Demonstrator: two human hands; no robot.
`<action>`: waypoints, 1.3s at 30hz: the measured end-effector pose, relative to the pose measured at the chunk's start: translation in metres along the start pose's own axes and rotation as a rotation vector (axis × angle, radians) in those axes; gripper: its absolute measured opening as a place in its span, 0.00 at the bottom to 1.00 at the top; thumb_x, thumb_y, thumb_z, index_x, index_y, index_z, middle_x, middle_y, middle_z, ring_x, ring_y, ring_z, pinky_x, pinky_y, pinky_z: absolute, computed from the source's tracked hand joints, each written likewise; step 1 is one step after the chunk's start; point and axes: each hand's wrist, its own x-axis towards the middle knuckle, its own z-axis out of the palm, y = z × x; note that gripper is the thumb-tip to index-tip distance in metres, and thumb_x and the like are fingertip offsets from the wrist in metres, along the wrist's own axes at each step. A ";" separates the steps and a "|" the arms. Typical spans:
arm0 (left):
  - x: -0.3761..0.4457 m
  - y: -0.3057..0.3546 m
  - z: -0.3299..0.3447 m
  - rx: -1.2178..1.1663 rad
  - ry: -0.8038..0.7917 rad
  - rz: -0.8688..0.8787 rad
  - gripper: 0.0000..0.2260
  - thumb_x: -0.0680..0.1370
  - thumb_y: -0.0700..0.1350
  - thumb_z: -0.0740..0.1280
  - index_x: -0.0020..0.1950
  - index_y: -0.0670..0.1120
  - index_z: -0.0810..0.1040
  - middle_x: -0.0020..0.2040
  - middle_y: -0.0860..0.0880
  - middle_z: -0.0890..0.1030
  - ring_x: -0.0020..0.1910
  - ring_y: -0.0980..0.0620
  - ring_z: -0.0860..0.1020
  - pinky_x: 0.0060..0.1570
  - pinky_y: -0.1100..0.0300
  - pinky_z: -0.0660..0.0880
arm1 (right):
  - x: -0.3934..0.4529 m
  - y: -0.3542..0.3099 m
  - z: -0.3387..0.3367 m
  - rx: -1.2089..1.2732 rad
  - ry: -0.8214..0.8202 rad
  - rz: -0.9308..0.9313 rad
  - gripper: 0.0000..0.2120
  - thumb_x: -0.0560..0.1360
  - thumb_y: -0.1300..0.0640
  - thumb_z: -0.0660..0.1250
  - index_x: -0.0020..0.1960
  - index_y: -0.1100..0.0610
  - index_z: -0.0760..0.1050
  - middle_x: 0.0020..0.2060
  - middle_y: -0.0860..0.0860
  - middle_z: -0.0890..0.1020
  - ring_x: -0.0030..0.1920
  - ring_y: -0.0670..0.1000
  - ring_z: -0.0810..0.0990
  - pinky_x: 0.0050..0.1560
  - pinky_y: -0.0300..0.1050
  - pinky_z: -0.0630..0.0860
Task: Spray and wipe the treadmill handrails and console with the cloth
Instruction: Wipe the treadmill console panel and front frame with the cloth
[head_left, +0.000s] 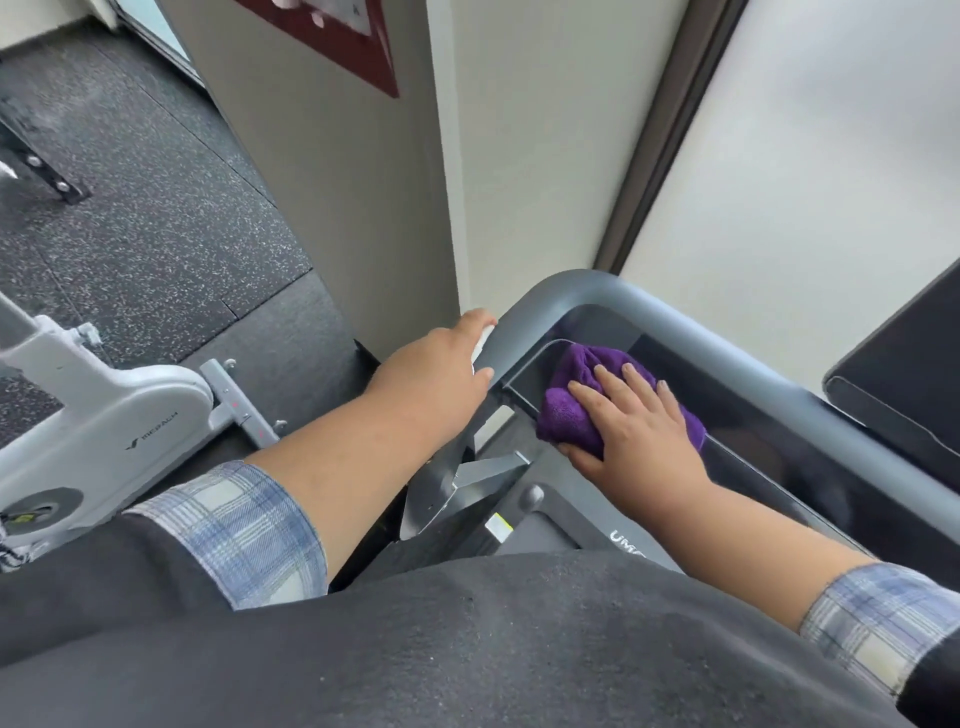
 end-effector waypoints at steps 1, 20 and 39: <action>0.009 0.006 0.000 0.024 0.000 0.017 0.20 0.81 0.53 0.63 0.69 0.62 0.58 0.50 0.51 0.73 0.44 0.44 0.76 0.41 0.53 0.72 | -0.001 0.001 0.000 -0.002 0.005 -0.003 0.36 0.74 0.29 0.59 0.77 0.44 0.64 0.77 0.51 0.65 0.79 0.58 0.58 0.78 0.63 0.52; 0.093 0.071 0.000 0.232 -0.038 0.188 0.20 0.83 0.50 0.61 0.74 0.56 0.60 0.55 0.43 0.77 0.43 0.42 0.75 0.40 0.52 0.70 | 0.003 0.009 0.013 0.023 0.099 -0.027 0.33 0.71 0.30 0.59 0.72 0.42 0.68 0.73 0.49 0.72 0.75 0.57 0.65 0.76 0.63 0.58; 0.064 0.096 0.015 0.085 -0.077 0.056 0.28 0.81 0.48 0.58 0.80 0.56 0.53 0.70 0.43 0.70 0.62 0.40 0.76 0.57 0.47 0.72 | 0.005 0.010 0.009 0.010 0.053 0.004 0.33 0.70 0.29 0.63 0.72 0.39 0.68 0.77 0.55 0.66 0.76 0.63 0.61 0.70 0.63 0.61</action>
